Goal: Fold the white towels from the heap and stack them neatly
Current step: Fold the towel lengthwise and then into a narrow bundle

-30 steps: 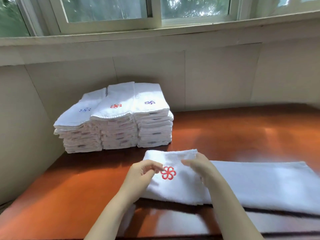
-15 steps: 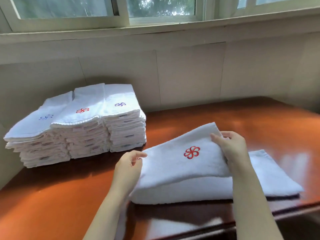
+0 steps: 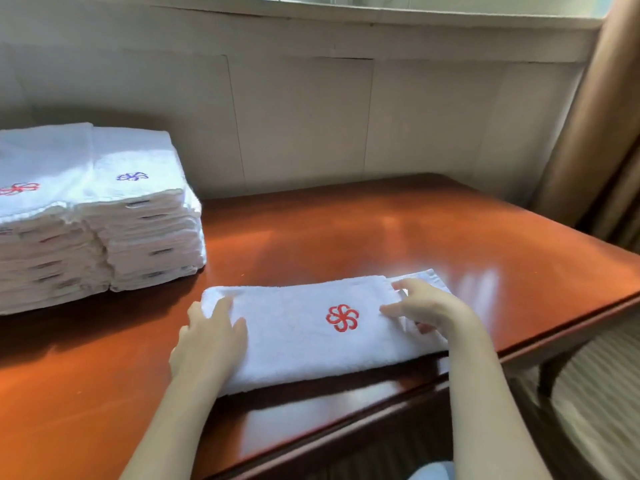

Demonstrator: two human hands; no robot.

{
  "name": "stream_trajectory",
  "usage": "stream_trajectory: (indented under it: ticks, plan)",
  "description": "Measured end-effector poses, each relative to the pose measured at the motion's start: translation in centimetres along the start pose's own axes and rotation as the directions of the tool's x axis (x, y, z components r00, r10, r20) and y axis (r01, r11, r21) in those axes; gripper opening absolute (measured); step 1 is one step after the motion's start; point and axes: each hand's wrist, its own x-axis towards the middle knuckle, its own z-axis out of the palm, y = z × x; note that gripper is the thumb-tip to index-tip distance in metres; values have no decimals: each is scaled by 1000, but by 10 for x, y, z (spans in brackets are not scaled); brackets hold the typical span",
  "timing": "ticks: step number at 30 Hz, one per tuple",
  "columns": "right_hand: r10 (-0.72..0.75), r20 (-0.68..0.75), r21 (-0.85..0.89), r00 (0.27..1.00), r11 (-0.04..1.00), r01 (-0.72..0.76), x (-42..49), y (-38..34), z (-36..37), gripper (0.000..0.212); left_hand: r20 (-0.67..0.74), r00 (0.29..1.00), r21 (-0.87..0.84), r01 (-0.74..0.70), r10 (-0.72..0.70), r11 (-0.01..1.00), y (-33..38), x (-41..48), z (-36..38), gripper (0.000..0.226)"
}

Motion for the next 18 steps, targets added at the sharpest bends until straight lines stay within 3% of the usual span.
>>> stream_trajectory:
  ticks: [2,4,9,11,14,18]
  plan:
    - [-87,-81,136,993,986,97,0,4,0,56,-7,1000,4,20,-20,1000,6,0,1,49]
    - [-165,-298,243,940,940,241,2,4,-2,57,-4,1000,8,29,-29,1000,12,-1,1,49]
    - [-194,-642,220,742,880,421,-1,4,-17,41,9,1000,28,14,-15,1000,31,-7,7,53]
    - [-148,-699,196,699,901,387,0,12,-23,33,1,1000,14,6,-6,1000,39,-7,10,55]
    - [-38,-738,148,674,965,216,6,34,-30,29,-4,1000,-30,-15,15,999,46,-3,13,59]
    - [144,-685,168,714,985,-37,18,61,-31,33,64,998,-110,-12,19,994,44,5,16,69]
